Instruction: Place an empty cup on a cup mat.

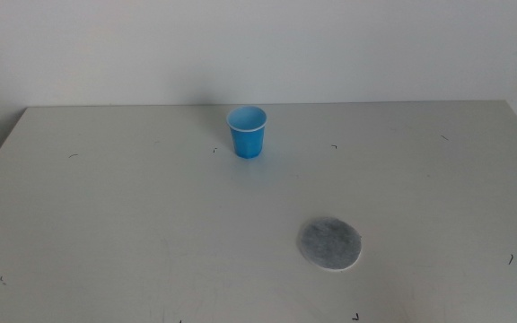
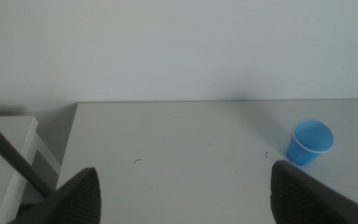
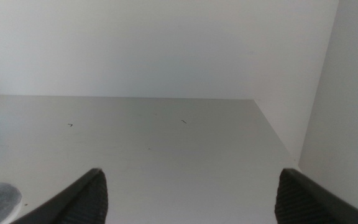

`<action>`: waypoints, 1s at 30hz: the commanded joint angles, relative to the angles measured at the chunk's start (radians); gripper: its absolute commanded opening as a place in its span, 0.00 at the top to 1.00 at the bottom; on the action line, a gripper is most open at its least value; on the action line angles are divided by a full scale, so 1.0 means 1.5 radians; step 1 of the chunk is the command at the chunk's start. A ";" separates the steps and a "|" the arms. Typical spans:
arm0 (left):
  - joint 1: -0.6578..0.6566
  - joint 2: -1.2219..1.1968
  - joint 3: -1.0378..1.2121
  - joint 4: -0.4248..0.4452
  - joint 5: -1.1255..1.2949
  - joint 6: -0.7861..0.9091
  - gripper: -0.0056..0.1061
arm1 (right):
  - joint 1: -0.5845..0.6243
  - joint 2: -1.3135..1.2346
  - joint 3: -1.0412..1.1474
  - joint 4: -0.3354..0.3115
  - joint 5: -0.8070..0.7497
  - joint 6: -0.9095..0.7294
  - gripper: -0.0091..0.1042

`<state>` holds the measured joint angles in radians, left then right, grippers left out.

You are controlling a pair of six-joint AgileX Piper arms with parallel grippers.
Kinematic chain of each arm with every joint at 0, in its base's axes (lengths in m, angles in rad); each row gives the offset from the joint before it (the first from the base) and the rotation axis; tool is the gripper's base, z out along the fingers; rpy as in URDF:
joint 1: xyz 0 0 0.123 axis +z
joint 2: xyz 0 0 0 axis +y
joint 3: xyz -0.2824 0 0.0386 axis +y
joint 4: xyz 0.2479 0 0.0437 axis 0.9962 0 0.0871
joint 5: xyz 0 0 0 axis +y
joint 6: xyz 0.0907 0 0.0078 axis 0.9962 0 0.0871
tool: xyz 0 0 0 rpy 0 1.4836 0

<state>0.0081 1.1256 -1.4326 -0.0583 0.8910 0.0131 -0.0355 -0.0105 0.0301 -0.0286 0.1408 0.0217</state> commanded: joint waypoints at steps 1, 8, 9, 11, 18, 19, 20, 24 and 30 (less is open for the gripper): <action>0.001 0.042 -0.067 -0.013 -0.002 -0.009 0.01 | 0.000 -0.017 -0.006 -0.009 -0.050 -0.003 0.09; 0.001 0.140 -0.103 -0.005 0.007 -0.013 0.01 | 0.000 -0.017 -0.006 -0.009 -0.050 -0.003 0.09; 0.001 0.153 -0.103 -0.005 0.006 -0.013 0.01 | 0.000 -0.017 -0.006 -0.009 -0.050 -0.003 0.09; 0.001 0.179 -0.103 -0.011 0.001 -0.013 0.01 | 0.000 -0.017 -0.006 -0.009 -0.050 -0.003 0.09; -0.001 0.266 -0.132 -0.081 -0.005 -0.009 0.01 | 0.000 -0.017 -0.006 -0.009 -0.050 -0.003 0.09; -0.001 0.279 -0.138 -0.084 -0.005 -0.009 0.01 | 0.000 -0.017 -0.006 -0.009 -0.050 -0.003 0.09; -0.001 0.289 -0.144 -0.085 -0.005 -0.009 0.01 | 0.000 -0.017 -0.006 -0.009 -0.050 -0.003 0.09; -0.026 0.342 -0.185 -0.083 -0.005 0.002 0.01 | 0.000 -0.017 -0.006 -0.009 -0.050 -0.003 0.09; -0.089 0.427 -0.254 -0.056 -0.009 0.004 0.01 | 0.000 -0.017 -0.006 -0.009 -0.050 -0.003 0.09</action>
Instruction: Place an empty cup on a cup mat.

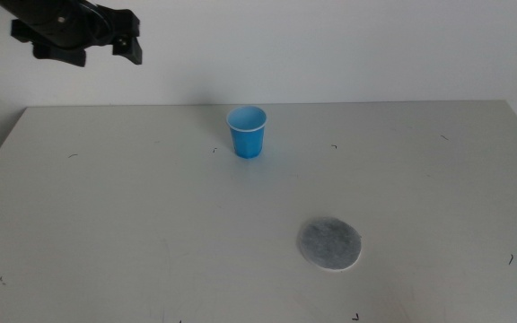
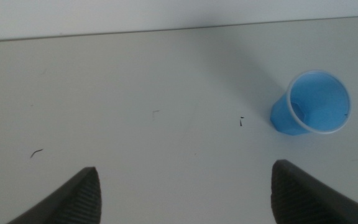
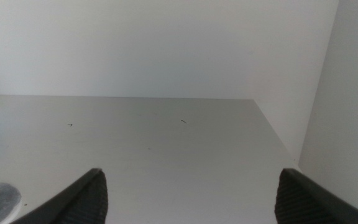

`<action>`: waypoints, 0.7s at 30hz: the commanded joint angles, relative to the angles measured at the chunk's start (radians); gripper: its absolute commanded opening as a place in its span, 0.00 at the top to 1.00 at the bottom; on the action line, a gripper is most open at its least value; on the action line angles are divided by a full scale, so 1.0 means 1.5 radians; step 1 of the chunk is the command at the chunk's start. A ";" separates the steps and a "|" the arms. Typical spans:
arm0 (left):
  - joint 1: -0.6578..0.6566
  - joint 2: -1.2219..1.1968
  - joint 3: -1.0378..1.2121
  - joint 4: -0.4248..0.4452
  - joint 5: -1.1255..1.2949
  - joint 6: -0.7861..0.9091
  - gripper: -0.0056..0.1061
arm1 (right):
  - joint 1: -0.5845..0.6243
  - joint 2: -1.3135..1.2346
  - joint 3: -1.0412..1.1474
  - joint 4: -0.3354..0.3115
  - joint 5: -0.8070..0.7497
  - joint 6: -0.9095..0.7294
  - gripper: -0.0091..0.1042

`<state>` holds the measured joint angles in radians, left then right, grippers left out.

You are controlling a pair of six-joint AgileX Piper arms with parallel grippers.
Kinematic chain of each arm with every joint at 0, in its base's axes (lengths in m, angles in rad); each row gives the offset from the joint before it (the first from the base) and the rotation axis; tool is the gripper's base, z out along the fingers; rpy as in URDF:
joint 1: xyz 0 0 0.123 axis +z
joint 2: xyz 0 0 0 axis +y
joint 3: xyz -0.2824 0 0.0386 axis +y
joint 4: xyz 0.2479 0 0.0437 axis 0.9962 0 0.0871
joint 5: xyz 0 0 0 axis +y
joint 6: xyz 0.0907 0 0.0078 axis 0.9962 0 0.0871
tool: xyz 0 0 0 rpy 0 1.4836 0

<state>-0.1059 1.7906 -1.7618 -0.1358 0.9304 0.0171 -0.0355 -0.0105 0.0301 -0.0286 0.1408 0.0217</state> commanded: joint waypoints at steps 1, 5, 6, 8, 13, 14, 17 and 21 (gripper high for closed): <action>-0.023 -0.004 -0.044 -0.004 -0.037 0.000 0.01 | 0.000 -0.017 -0.006 -0.009 -0.050 -0.003 0.09; -0.071 0.057 -0.076 -0.005 -0.080 -0.004 0.01 | 0.000 -0.017 -0.006 -0.009 -0.050 -0.003 0.09; -0.081 0.067 -0.079 -0.005 -0.091 -0.004 0.01 | 0.000 -0.017 -0.006 -0.009 -0.050 -0.003 0.09; -0.099 0.089 -0.081 -0.005 -0.125 -0.011 0.01 | 0.000 -0.017 -0.006 -0.009 -0.050 -0.003 0.09; -0.132 0.140 -0.081 -0.005 -0.182 -0.016 0.01 | 0.000 -0.017 -0.006 -0.009 -0.050 -0.003 0.09; -0.136 0.151 -0.081 -0.005 -0.190 -0.016 0.01 | 0.000 -0.017 -0.006 -0.009 -0.050 -0.003 0.09; -0.144 0.180 -0.081 -0.011 -0.216 -0.016 0.01 | 0.000 -0.017 -0.006 -0.009 -0.050 -0.003 0.09; -0.150 0.217 -0.081 -0.029 -0.257 -0.016 0.01 | 0.000 -0.017 -0.006 -0.009 -0.050 -0.003 0.09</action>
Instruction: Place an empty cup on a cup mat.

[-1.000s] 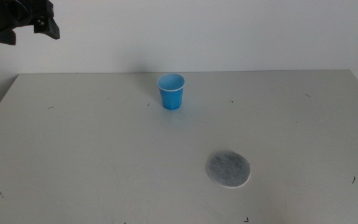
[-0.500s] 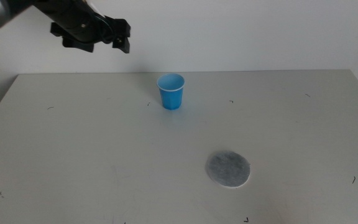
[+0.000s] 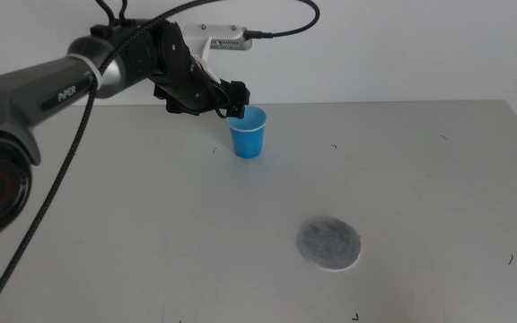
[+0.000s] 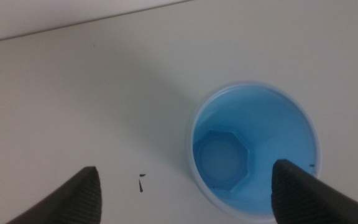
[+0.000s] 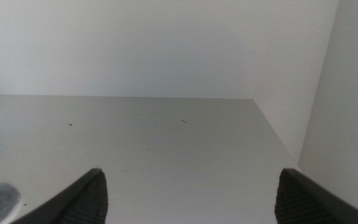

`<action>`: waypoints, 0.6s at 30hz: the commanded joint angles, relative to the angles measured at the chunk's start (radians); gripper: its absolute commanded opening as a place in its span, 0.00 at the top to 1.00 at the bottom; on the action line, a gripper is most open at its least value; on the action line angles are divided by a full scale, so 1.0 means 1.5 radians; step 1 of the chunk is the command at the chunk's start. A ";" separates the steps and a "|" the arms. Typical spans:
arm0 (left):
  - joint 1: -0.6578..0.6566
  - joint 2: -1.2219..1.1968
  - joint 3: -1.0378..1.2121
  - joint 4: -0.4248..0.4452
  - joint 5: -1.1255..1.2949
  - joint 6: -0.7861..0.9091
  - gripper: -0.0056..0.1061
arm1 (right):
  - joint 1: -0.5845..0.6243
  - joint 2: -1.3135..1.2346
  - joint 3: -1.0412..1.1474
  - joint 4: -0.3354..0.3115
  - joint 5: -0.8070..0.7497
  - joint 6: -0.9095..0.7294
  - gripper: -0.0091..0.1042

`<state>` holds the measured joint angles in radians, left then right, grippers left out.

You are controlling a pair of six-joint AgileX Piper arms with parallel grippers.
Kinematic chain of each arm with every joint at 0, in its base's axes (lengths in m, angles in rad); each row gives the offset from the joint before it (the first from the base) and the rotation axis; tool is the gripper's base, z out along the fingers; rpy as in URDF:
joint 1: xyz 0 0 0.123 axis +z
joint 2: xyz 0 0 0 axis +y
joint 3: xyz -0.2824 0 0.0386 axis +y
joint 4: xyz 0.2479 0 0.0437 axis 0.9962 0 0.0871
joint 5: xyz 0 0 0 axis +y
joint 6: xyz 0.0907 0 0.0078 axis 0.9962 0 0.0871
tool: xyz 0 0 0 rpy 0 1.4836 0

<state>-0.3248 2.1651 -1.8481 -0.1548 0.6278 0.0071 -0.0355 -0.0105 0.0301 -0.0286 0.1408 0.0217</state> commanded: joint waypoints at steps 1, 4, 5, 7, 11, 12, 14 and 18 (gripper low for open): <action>-0.004 -0.024 -0.023 -0.022 -0.066 -0.009 0.01 | 0.000 -0.017 -0.006 -0.009 -0.050 -0.003 0.09; -0.004 -0.003 -0.023 -0.038 -0.093 -0.009 0.01 | 0.000 -0.017 -0.006 -0.009 -0.050 -0.003 0.09; -0.004 0.003 -0.023 -0.040 -0.103 -0.009 0.01 | 0.000 -0.017 -0.006 -0.009 -0.050 -0.003 0.09; -0.004 0.013 -0.023 -0.044 -0.120 -0.009 0.01 | 0.000 -0.017 -0.006 -0.009 -0.050 -0.003 0.09; -0.004 0.027 -0.023 -0.045 -0.133 -0.005 0.03 | 0.000 -0.017 -0.006 -0.009 -0.050 -0.003 0.09; -0.004 0.028 -0.023 -0.045 -0.133 -0.005 0.05 | 0.000 -0.017 -0.006 -0.009 -0.050 -0.003 0.09; -0.004 0.030 -0.023 -0.046 -0.133 -0.005 0.16 | 0.000 -0.017 -0.006 -0.009 -0.050 -0.003 0.09; -0.004 0.029 -0.023 -0.063 -0.132 -0.005 0.54 | 0.000 -0.017 -0.006 -0.009 -0.050 -0.003 0.09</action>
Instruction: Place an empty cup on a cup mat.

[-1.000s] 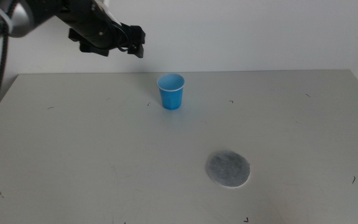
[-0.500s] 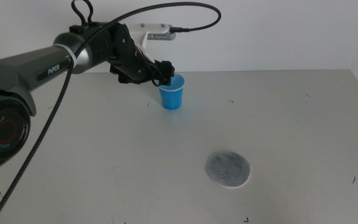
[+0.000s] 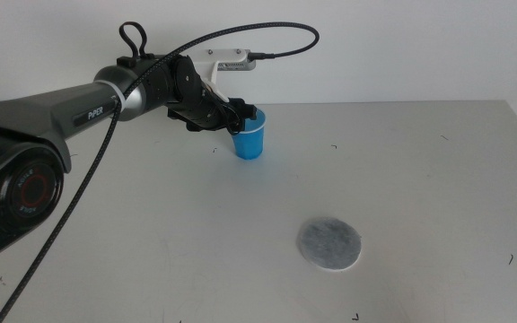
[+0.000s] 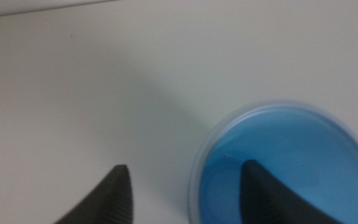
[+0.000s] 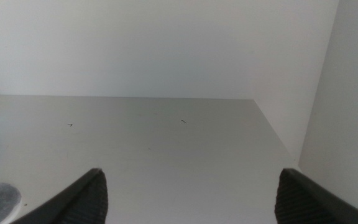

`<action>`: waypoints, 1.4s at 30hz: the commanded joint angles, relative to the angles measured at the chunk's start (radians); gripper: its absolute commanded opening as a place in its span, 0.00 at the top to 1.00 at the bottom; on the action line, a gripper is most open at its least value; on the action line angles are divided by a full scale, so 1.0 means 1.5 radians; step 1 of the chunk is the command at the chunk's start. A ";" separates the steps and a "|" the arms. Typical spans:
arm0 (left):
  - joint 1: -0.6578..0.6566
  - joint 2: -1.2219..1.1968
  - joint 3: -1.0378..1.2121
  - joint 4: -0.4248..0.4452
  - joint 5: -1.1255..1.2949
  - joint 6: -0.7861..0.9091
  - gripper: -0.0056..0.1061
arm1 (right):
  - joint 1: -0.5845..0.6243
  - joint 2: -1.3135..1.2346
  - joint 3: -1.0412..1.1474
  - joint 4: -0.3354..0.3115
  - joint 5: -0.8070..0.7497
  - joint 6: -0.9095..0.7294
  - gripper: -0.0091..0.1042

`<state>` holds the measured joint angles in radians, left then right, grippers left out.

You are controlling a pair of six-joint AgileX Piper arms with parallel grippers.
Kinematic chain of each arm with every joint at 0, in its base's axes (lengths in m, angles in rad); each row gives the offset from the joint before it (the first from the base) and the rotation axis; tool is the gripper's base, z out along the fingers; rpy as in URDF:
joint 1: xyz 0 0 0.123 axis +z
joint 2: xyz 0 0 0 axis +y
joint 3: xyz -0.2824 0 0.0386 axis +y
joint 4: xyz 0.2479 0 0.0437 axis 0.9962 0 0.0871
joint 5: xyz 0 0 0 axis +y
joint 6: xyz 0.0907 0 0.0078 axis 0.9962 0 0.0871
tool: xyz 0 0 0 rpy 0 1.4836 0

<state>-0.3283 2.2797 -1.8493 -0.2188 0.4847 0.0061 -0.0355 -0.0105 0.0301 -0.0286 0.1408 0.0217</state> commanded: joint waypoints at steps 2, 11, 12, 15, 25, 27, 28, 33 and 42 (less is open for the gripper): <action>-0.002 -0.048 -0.022 -0.039 -0.036 -0.004 0.76 | 0.000 -0.017 -0.006 -0.009 -0.050 -0.003 0.09; -0.005 -0.085 -0.022 -0.045 -0.004 -0.004 0.95 | 0.000 -0.017 -0.006 -0.009 -0.050 -0.003 0.09; -0.008 -0.095 -0.021 -0.043 0.005 -0.004 0.95 | 0.000 -0.017 -0.006 -0.009 -0.050 -0.003 0.09; -0.015 -0.141 -0.002 -0.034 0.035 -0.004 0.95 | 0.000 -0.017 -0.006 -0.009 -0.050 -0.003 0.09; -0.092 -0.402 0.301 -0.031 -0.066 -0.071 0.95 | 0.000 -0.017 -0.006 -0.009 -0.050 -0.003 0.09; -0.116 -0.429 0.342 -0.032 -0.084 -0.086 0.95 | 0.000 -0.017 -0.006 -0.009 -0.050 -0.003 0.09; -0.128 -0.438 0.359 -0.032 -0.090 -0.096 0.95 | 0.000 -0.017 -0.006 -0.009 -0.050 -0.003 0.09; -0.187 -0.431 0.387 -0.031 -0.097 -0.115 0.95 | 0.000 -0.017 -0.006 -0.009 -0.050 -0.003 0.09; -0.256 -0.349 0.387 -0.054 -0.172 -0.115 0.95 | 0.000 -0.017 -0.006 -0.009 -0.050 -0.003 0.09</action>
<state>-0.6977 1.7881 -1.2446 -0.2726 0.3038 -0.1529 -0.0355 -0.0105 0.0301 -0.0286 0.1408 0.0217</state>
